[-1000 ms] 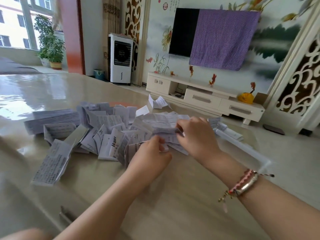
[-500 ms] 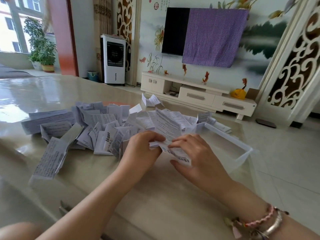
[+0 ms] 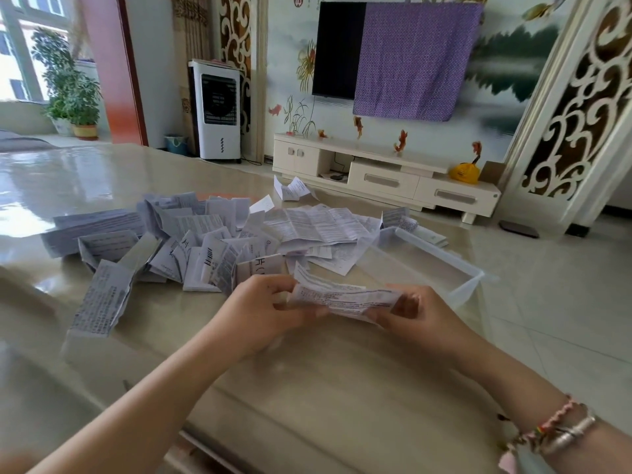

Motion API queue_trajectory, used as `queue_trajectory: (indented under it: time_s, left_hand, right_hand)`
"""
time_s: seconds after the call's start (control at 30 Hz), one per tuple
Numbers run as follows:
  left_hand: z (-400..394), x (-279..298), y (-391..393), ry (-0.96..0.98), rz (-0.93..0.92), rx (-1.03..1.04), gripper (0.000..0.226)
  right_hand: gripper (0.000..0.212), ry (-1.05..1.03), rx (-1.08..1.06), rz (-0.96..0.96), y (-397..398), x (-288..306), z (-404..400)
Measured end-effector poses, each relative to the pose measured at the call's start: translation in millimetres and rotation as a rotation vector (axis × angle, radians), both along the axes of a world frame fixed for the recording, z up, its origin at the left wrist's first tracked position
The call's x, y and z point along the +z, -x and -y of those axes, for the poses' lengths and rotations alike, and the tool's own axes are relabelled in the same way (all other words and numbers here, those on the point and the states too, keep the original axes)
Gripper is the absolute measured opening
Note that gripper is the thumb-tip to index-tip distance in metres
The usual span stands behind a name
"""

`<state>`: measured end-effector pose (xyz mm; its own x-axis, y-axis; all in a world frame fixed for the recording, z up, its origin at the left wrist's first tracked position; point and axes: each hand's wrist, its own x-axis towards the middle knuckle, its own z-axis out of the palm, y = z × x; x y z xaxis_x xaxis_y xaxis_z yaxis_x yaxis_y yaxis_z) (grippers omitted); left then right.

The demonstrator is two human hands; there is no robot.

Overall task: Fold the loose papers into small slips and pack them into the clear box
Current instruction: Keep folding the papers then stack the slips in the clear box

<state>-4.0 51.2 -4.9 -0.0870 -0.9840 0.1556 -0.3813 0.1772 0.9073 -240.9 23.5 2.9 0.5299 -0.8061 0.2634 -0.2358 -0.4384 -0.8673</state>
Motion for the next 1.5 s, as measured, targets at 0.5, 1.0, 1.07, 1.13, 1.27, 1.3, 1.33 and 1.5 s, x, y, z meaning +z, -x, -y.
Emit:
queue_trajectory:
  time_s: [0.5,1.0,1.07,1.13,1.27,1.3,1.33,1.5]
  left_hand:
    - [0,-16,10,0.066,0.323,0.314,0.044]
    - [-12,-9,18,-0.057,0.88,0.262,0.039]
    - [-11,-9,18,-0.059,0.892,0.265,0.04]
    - [-11,-10,18,-0.06,0.903,0.268,0.04]
    - [-12,-13,19,0.001,0.91,0.285,0.035]
    - [-12,-14,19,0.048,0.888,0.297,0.035]
    - [-13,-15,19,0.1,0.859,0.304,0.036]
    - [-9,-19,20,0.271,0.82,0.179,0.025]
  right_hand:
    - [0.017,-0.029,-0.355,-0.443,-18,-2,23]
    - [0.028,0.322,-0.502,-0.716,-29,-20,15]
    - [0.027,0.323,-0.507,-0.718,-29,-20,15]
    - [0.027,0.319,-0.515,-0.73,-31,-20,14]
    - [0.025,0.33,-0.529,-0.752,-33,-18,12]
    - [0.024,0.331,-0.533,-0.766,-33,-18,10]
    - [0.023,0.334,-0.536,-0.776,-34,-17,9]
    - [0.034,0.465,-0.543,-0.87,-34,-16,5]
